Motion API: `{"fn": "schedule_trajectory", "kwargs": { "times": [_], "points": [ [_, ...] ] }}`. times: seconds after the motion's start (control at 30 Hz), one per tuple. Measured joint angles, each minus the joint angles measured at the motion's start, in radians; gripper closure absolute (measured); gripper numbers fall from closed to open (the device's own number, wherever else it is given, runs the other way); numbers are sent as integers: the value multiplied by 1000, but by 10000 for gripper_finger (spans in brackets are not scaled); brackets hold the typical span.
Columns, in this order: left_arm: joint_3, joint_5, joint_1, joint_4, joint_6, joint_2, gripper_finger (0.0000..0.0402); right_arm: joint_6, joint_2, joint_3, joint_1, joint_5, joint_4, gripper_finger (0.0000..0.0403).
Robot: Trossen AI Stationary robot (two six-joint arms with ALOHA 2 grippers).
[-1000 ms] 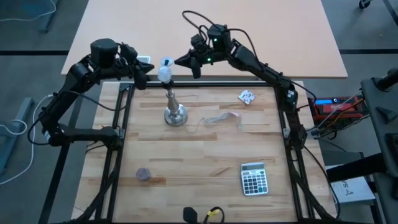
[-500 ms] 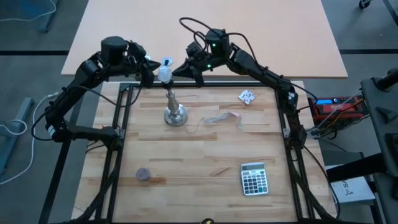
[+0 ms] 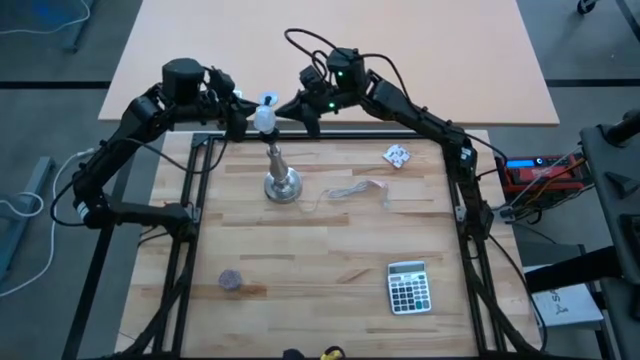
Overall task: Screw lightbulb
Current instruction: Remove the lightbulb from the lamp
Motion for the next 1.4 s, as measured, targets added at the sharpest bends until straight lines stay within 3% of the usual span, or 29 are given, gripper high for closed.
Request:
{"fn": "schedule_trajectory", "kwargs": {
  "times": [0.77, 1.4],
  "points": [
    [0, 0, 0, 0, -18, -27, 401, -50, 5, 0, 12, -26, 1, 403],
    [0, 101, -2, 0, -61, -46, 401, -41, 15, 0, -24, 136, 4, 403]
  ]
}}
